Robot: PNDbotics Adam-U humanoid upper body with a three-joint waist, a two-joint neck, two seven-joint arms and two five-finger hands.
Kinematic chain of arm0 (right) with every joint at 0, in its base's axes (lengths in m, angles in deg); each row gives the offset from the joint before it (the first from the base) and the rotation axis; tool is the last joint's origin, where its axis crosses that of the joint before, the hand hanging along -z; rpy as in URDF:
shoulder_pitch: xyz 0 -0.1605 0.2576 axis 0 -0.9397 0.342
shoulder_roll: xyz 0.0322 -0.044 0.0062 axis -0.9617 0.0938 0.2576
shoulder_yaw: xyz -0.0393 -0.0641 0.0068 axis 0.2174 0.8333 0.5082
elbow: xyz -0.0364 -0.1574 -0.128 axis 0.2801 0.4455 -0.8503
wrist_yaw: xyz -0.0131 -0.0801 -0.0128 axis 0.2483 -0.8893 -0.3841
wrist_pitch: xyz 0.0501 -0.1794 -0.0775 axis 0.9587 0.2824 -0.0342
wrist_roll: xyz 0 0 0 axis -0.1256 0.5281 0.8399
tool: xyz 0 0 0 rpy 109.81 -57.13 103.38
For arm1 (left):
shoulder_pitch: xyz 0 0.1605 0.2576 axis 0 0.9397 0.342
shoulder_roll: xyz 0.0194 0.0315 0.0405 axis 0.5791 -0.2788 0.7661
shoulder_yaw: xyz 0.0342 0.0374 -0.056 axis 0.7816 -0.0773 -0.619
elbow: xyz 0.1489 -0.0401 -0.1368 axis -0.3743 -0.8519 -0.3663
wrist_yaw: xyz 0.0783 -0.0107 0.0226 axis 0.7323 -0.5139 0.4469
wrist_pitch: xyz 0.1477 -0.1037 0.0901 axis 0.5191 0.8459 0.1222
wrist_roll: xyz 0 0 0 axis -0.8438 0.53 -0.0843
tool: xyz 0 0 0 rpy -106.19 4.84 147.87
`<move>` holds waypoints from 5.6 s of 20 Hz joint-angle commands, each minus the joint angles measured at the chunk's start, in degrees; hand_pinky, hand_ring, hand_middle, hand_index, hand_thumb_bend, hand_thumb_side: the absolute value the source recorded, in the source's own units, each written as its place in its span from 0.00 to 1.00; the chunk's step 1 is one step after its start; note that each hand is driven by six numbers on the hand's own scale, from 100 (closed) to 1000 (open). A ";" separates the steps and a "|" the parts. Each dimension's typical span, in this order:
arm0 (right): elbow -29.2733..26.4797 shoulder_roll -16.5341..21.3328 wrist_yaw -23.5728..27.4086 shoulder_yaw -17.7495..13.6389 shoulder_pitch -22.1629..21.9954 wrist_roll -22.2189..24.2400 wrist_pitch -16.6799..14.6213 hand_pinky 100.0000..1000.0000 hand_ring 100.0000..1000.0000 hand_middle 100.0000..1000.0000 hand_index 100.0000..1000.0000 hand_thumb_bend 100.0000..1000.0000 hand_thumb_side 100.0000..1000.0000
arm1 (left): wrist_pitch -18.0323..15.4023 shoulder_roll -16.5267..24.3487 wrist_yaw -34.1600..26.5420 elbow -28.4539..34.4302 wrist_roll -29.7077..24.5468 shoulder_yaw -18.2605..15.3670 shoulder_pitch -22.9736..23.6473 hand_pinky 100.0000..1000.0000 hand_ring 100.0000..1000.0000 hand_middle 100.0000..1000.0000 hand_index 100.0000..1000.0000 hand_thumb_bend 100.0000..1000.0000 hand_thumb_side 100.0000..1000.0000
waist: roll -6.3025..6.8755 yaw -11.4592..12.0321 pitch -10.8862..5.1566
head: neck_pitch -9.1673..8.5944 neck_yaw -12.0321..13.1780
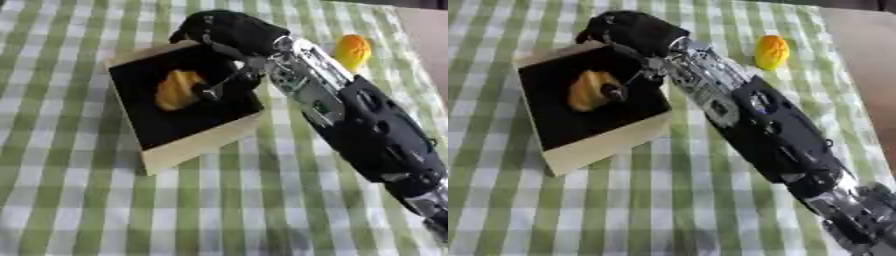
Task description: Pick up objects on the table and place them in the box.
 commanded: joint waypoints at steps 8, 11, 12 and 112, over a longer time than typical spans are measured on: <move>-8.35 2.36 9.06 -5.09 0.74 -1.82 2.11 0.90 0.87 0.69 0.86 0.00 0.00 | 0.81 0.42 0.03 0.90 -0.38 0.05 0.21 0.75 0.70 0.77 0.84 0.00 0.62 | 0.66 -0.79 -1.86 | 0.45 0.67; -13.52 4.81 17.88 -7.87 0.36 -1.60 5.72 0.91 0.84 0.65 0.84 0.00 0.00 | 0.93 0.52 0.10 0.90 -0.13 -0.15 0.66 0.75 0.70 0.77 0.84 0.00 0.62 | 0.78 -1.34 -2.18 | 0.69 1.16; -15.33 6.13 20.83 -9.02 0.11 -1.67 7.06 0.91 0.84 0.65 0.84 0.00 0.00 | 0.95 0.57 0.15 0.90 0.07 -0.25 0.79 0.74 0.70 0.77 0.84 0.00 0.62 | 0.83 -1.57 -2.33 | 0.82 1.43; 6.71 26.00 19.22 -22.42 -14.19 -15.02 12.53 0.88 0.81 0.45 0.63 0.00 0.00 | 3.94 -1.36 2.56 0.90 -2.63 1.05 1.47 0.75 0.71 0.79 0.84 0.00 0.66 | 3.58 -4.01 5.45 | -5.53 0.62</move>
